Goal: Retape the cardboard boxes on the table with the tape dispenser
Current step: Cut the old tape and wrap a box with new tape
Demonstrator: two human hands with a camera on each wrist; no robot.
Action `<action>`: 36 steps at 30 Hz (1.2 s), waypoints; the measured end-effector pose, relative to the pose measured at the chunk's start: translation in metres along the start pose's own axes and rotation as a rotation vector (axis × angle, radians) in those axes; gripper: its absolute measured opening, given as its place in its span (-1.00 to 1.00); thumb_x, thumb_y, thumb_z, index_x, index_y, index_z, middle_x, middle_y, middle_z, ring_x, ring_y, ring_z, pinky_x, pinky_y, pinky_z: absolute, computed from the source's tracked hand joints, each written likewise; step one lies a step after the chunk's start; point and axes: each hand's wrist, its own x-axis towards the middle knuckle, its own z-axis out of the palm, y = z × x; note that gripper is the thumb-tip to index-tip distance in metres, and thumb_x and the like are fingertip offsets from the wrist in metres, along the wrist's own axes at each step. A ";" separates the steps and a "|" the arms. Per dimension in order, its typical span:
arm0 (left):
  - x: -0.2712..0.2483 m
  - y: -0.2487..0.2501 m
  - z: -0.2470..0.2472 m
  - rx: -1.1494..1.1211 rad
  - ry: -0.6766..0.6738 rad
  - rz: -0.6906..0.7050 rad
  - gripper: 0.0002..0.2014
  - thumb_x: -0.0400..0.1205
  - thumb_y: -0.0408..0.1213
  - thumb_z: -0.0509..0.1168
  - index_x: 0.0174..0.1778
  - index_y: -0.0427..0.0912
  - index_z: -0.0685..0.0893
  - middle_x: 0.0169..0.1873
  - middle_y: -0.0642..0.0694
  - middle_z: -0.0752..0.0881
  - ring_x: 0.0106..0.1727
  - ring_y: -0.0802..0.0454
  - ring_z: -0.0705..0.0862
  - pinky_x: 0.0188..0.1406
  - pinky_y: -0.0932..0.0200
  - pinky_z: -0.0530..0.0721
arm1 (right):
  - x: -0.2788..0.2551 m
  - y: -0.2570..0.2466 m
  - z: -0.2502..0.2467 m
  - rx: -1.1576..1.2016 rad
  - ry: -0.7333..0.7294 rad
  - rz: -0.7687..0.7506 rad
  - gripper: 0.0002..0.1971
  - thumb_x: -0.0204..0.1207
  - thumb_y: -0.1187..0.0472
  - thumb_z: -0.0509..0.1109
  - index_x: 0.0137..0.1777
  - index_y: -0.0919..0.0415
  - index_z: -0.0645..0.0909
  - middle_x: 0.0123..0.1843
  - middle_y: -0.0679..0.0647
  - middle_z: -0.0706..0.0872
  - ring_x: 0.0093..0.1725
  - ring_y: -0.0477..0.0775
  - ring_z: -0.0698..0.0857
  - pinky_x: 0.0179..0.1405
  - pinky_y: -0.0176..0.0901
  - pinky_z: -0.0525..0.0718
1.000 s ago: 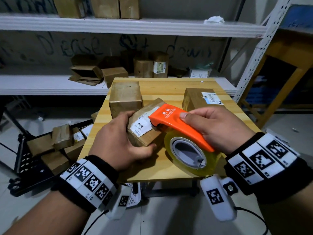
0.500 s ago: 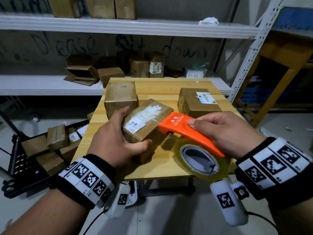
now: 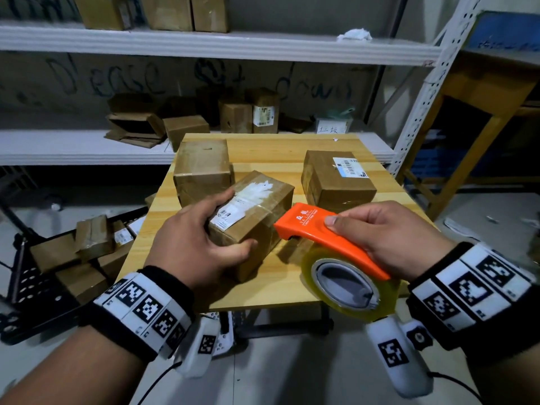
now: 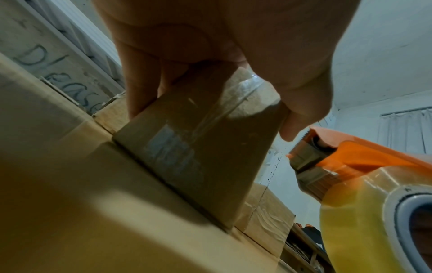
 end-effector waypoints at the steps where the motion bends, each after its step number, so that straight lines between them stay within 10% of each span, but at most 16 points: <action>1: 0.000 0.001 -0.001 0.002 -0.002 -0.002 0.04 0.13 0.49 0.43 0.63 0.28 0.53 0.33 0.11 0.76 0.23 0.15 0.72 0.29 0.10 0.73 | 0.001 0.001 0.001 -0.006 0.002 0.001 -0.65 0.60 -0.21 0.44 -0.11 0.03 0.89 -0.28 0.09 0.90 -0.30 0.11 0.88 0.00 0.13 0.82; 8: 0.000 0.008 -0.009 0.135 -0.076 0.007 0.10 0.14 0.57 0.37 0.67 0.26 0.48 0.40 0.03 0.66 0.35 0.06 0.65 0.38 0.00 0.68 | 0.005 0.001 0.008 -0.065 0.002 0.022 -0.62 0.63 -0.25 0.41 -0.13 0.02 0.87 -0.29 0.04 0.90 -0.28 0.07 0.89 0.10 0.21 0.85; 15: 0.001 0.037 -0.015 0.435 -0.151 0.110 0.13 0.25 0.52 0.06 0.76 0.00 0.34 0.82 0.06 0.17 0.83 0.06 0.02 0.80 -0.07 0.17 | 0.006 -0.001 0.009 -0.098 0.011 0.017 -0.61 0.63 -0.25 0.42 -0.19 0.01 0.86 -0.33 0.01 0.88 -0.33 0.01 0.87 0.06 0.12 0.84; 30: 0.004 0.029 -0.012 0.543 -0.246 0.140 -0.13 0.56 0.43 0.21 0.70 0.62 -0.18 0.81 0.04 0.03 0.70 -0.14 0.28 0.60 -0.13 0.45 | 0.004 0.001 0.011 -0.068 -0.006 0.011 -0.62 0.66 -0.25 0.38 -0.11 0.00 0.86 -0.27 0.02 0.90 -0.25 0.06 0.90 0.12 0.25 0.85; 36: 0.005 0.022 -0.009 0.509 -0.200 0.124 -0.12 0.49 0.48 0.27 0.70 0.62 -0.02 0.77 -0.05 0.24 0.64 -0.24 0.42 0.60 -0.18 0.48 | 0.006 0.002 0.013 -0.063 -0.013 -0.008 -0.61 0.66 -0.25 0.38 -0.11 0.03 0.85 -0.29 0.01 0.90 -0.29 0.03 0.88 0.06 0.16 0.85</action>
